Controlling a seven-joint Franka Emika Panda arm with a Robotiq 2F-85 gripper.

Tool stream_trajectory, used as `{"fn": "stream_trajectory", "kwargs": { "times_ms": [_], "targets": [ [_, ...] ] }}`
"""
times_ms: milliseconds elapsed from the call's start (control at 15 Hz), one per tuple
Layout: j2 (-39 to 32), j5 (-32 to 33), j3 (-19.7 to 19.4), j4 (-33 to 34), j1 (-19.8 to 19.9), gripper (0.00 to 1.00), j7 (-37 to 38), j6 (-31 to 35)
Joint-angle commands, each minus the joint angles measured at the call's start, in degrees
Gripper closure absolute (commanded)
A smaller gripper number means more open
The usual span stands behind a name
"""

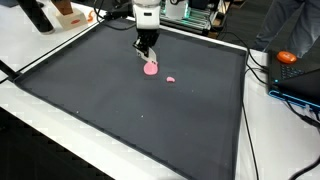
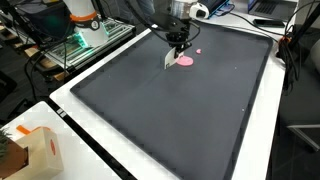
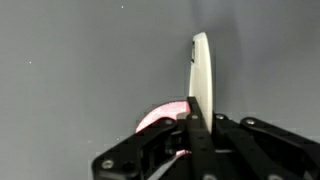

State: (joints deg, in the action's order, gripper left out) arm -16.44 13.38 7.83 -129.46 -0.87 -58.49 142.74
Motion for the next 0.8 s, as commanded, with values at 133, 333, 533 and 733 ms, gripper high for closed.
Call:
{"fn": "stream_trajectory", "kwargs": {
  "times_ms": [133, 333, 533, 733],
  "targets": [
    [-4.97, -3.86, 2.49, 3.26, -0.6, 0.99, -1.58, 0.19],
    [-5.59, -4.76, 3.33, 4.24, -0.58, 0.99, -2.2, 0.0],
    [-6.37, -4.63, 3.71, 5.21, -0.96, 0.99, -2.36, -0.53],
    [-6.86, -3.94, 3.65, 6.09, -1.46, 0.99, -2.15, -1.03]
  ]
}}
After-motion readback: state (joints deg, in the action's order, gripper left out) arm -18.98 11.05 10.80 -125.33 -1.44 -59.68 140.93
